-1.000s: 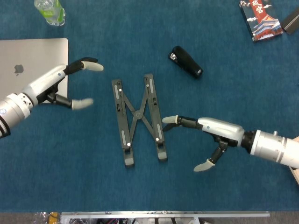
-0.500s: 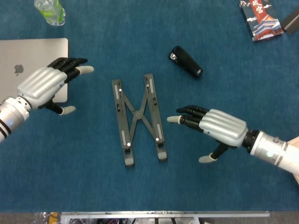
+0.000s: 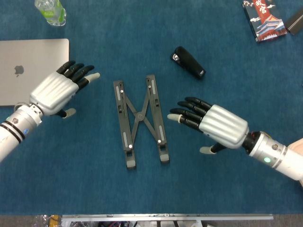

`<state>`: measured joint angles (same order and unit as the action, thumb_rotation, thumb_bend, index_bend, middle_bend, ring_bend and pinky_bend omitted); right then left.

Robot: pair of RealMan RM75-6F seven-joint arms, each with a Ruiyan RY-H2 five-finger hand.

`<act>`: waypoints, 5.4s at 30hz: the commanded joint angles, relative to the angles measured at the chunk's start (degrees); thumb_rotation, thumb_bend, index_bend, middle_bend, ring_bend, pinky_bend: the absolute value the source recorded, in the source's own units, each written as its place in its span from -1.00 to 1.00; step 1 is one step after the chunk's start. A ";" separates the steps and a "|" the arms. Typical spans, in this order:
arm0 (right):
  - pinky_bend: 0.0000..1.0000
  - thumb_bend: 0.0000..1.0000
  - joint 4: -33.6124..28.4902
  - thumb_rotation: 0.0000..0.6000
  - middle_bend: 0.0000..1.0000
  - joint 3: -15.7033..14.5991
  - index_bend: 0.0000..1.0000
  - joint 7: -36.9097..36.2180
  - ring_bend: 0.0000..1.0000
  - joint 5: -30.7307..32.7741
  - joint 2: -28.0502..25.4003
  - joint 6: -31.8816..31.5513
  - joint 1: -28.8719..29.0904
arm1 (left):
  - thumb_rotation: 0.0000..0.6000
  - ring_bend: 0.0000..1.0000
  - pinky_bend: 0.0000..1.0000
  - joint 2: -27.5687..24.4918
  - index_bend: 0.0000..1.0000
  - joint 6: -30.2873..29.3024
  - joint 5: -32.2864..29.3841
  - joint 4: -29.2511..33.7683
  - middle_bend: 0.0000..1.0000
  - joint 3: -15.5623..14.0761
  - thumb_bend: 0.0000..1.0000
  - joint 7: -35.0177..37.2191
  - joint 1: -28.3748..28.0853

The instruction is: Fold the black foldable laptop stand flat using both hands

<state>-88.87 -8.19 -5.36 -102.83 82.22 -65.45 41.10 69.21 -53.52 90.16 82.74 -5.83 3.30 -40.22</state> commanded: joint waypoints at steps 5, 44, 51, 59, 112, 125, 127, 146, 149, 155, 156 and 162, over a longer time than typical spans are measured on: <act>-0.85 -1.00 5.38 1.00 -0.86 2.67 -0.98 6.22 -1.00 -1.75 4.64 -2.82 -1.41 | 1.00 -1.00 -1.00 1.95 -0.97 2.21 -1.68 0.91 -1.00 0.94 -0.57 -2.35 -0.21; -0.90 -1.00 26.47 1.00 -1.00 4.71 -1.00 5.43 -1.00 -1.83 19.76 0.08 2.10 | 1.00 -1.00 -1.00 8.83 -0.97 9.46 -7.57 1.03 -1.00 3.75 -0.57 0.98 -1.58; -0.90 -1.00 29.71 1.00 -1.00 5.02 -1.00 4.47 -1.00 -1.65 22.03 -0.26 2.77 | 1.00 -1.00 -1.00 9.62 -0.97 10.22 -8.91 1.47 -1.00 4.38 -0.57 1.83 -1.73; -0.90 -1.00 32.22 1.00 -1.00 5.01 -1.00 3.62 -1.00 -1.10 23.90 0.25 3.47 | 1.00 -1.00 -1.00 12.14 -0.97 11.67 -9.64 0.06 -1.00 4.94 -0.57 2.25 -2.51; -0.90 -0.88 40.41 1.00 -1.00 5.91 -1.00 0.79 -1.00 1.71 31.58 1.49 7.02 | 1.00 -1.00 -1.00 16.39 -0.97 13.26 -6.80 -6.87 -1.00 4.32 -0.49 8.97 -4.67; -0.90 -0.82 42.10 1.00 -1.00 5.80 -1.00 0.45 -1.00 1.91 32.96 1.07 7.28 | 1.00 -1.00 -1.00 16.24 -0.97 13.32 -6.39 -7.03 -1.00 3.96 -0.41 10.37 -4.76; -0.90 -0.82 42.16 1.00 -1.00 5.79 -1.00 0.33 -1.00 1.93 33.04 0.97 7.32 | 1.00 -1.00 -1.00 16.19 -0.97 13.23 -6.36 -7.00 -1.00 3.95 -0.41 10.62 -4.72; -0.90 -0.82 42.21 1.00 -1.00 5.69 -1.00 -0.02 -1.00 2.15 33.17 0.65 7.61 | 1.00 -1.00 -1.00 15.01 -0.97 12.32 -6.29 -7.99 -1.00 3.54 -0.41 10.81 -4.13; -0.90 -0.83 42.10 1.00 -1.00 5.69 -1.00 -0.18 -1.00 2.23 33.16 0.69 7.64 | 1.00 -1.00 -1.00 15.09 -0.97 12.11 -5.96 -8.49 -1.00 3.25 -0.41 10.73 -3.95; -0.90 -0.83 41.90 1.00 -1.00 5.75 -1.00 -0.12 -1.00 2.39 33.14 0.74 7.68 | 1.00 -1.00 -1.00 16.04 -0.97 11.52 -5.64 -9.53 -1.00 3.19 -0.41 11.81 -3.58; -0.90 -0.83 41.87 1.00 -1.00 5.79 -1.00 -0.12 -1.00 2.42 33.15 0.78 7.72 | 1.00 -1.00 -1.00 16.22 -0.97 11.40 -5.48 -9.68 -1.00 3.17 -0.41 12.04 -3.57; -0.90 -0.83 41.82 1.00 -1.00 5.96 -1.00 -0.13 -1.00 2.55 33.21 0.77 7.86 | 1.00 -1.00 -1.00 16.92 -0.98 10.88 -4.79 -10.27 -1.00 3.00 -0.41 12.80 -3.46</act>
<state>-47.05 -2.22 -5.49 -100.27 115.43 -64.68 48.96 86.06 -42.55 85.30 72.54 -2.81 16.03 -43.71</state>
